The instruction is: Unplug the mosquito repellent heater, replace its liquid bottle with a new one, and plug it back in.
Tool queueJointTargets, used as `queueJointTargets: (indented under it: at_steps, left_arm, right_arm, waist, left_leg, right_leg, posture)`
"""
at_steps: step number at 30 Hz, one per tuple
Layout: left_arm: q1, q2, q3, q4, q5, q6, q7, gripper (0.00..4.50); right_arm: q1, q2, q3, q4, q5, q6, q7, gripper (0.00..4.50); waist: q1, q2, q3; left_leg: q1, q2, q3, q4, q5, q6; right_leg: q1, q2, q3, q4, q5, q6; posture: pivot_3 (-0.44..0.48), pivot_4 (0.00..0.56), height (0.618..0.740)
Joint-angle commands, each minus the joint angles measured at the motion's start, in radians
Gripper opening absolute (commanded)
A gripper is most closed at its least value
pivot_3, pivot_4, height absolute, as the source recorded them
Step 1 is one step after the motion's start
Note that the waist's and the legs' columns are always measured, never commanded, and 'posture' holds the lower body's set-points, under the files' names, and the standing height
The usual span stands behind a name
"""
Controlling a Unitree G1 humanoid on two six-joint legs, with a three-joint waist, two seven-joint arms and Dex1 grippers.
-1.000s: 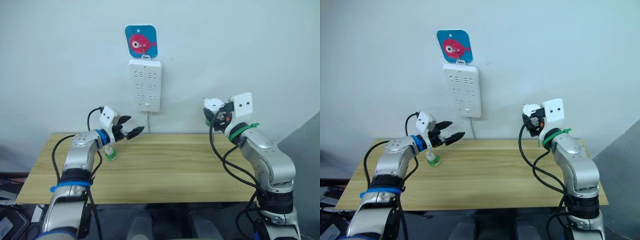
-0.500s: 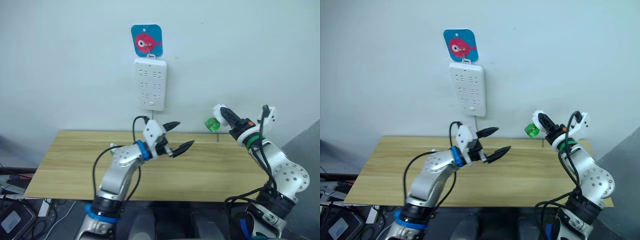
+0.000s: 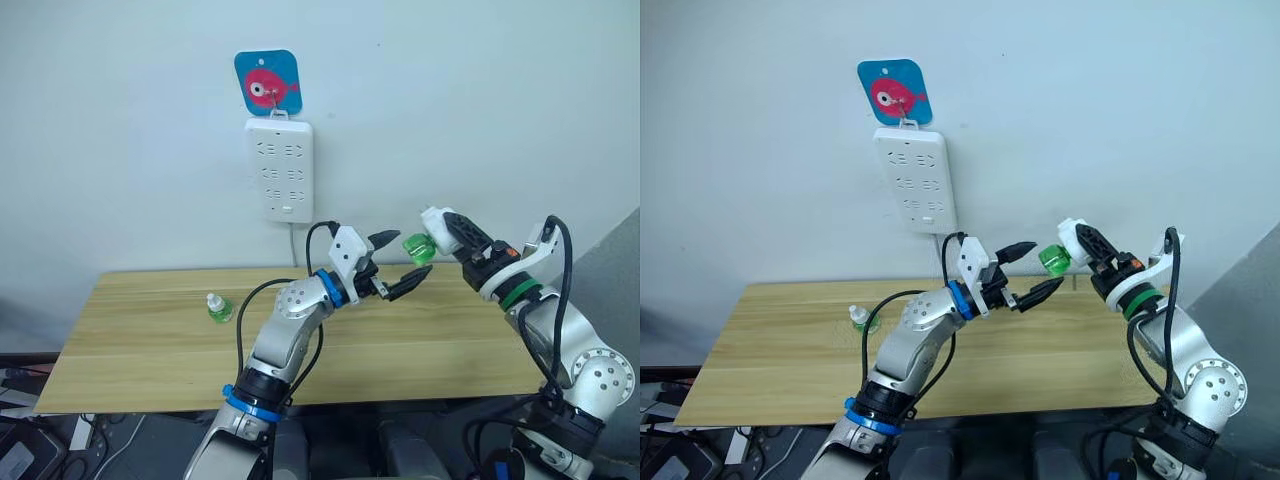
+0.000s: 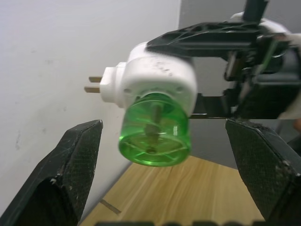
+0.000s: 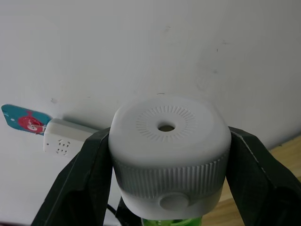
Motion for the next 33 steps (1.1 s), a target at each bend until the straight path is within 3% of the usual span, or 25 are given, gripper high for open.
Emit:
queueJointTargets:
  at_steps: [1,12,19,29,33]
  left_arm:
    - [-0.012,-0.019,-0.007,-0.004,0.01,-0.043,0.016,4.45]
    - [-0.009,-0.034,-0.016,0.0,0.012,-0.045,0.033,4.45]
    - [-0.019,-0.025,-0.012,0.034,0.014,-0.054,0.025,2.34]
    - [-0.033,-0.032,-0.003,0.026,0.005,-0.046,0.04,2.26]
    - [-0.039,0.02,-0.014,-0.002,-0.002,-0.057,-0.034,2.26]
  right_arm:
    - [0.013,-0.039,0.06,-0.048,0.089,-0.085,-0.022,2.96]
    - [0.073,-0.153,0.2,-0.062,0.159,-0.237,-0.027,2.96]
    - [0.084,-0.185,0.25,-0.082,0.193,-0.305,-0.035,2.96]
    - [0.103,-0.23,0.302,-0.101,0.205,-0.352,-0.025,2.96]
    - [0.12,-0.288,0.315,-0.097,0.236,-0.331,-0.005,4.35]
  waist:
    - [0.0,0.0,0.001]
    - [0.0,0.0,0.001]
    - [0.0,-0.001,0.003]
    - [0.0,-0.001,0.004]
    - [0.0,-0.001,0.005]
  left_leg:
    - [0.0,0.0,0.0,0.0,0.0,0.0]
    - [0.0,0.0,0.0,0.0,0.0,0.0]
    - [0.0,0.0,0.0,0.0,0.0,0.0]
    - [-0.001,0.0,0.0,0.0,0.0,0.0]
    - [-0.001,0.0,0.0,0.0,0.0,0.0]
  right_leg:
    - [0.0,0.0,0.0,0.0,0.0,0.0]
    - [0.0,0.0,0.0,-0.001,0.0,0.0]
    - [0.0,0.0,0.0,-0.001,0.0,0.0]
    - [0.0,0.0,0.0,-0.001,0.0,0.0]
    - [0.0,0.0,0.0,-0.002,0.0,0.0]
  posture:
    - [0.196,0.163,0.74]
    - [0.196,0.165,0.74]
    - [0.193,0.168,0.74]
    - [0.192,0.17,0.74]
    - [0.192,0.167,0.74]
